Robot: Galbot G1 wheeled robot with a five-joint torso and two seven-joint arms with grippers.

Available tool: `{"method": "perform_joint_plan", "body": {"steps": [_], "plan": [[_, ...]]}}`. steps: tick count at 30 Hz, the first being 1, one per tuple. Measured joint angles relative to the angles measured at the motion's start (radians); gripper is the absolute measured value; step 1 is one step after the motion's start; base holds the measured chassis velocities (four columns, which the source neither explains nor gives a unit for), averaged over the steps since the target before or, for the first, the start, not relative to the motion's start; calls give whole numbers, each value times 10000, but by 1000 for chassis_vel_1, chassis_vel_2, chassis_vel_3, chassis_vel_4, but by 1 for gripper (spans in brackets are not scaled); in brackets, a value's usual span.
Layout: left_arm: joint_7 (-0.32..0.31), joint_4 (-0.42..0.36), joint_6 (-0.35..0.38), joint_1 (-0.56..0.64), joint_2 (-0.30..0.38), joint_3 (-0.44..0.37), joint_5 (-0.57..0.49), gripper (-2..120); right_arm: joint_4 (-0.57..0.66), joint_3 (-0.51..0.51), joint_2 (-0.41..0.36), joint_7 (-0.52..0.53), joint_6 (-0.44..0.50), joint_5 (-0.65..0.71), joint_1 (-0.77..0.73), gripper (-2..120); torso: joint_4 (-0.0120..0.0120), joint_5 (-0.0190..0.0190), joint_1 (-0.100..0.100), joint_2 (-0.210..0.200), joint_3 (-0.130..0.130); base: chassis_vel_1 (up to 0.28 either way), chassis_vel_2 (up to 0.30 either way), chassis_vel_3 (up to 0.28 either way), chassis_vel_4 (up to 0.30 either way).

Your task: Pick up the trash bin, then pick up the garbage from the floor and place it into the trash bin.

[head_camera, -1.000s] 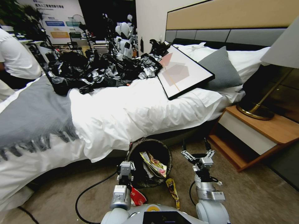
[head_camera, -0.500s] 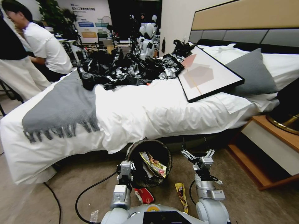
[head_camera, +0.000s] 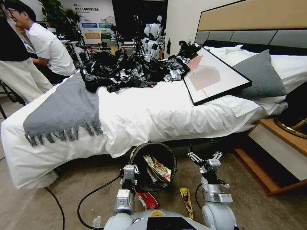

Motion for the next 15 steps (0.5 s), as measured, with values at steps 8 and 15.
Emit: {"method": "perform_joint_plan", "body": {"steps": [8, 15], "plan": [[-2, 47, -16, -6, 2, 6, 4, 1, -179, 10, 16, -104, 354, 16, 72, 100, 1, 4, -1, 0, -1, 150, -140, -145, 147], [-13, 51, -23, 23, 51, 16, 7, 1, -205, -1, -11, -147, 366, -6, 78, 100, 0, 0, -2, 0, -1, 87, -97, -86, 95]]}}
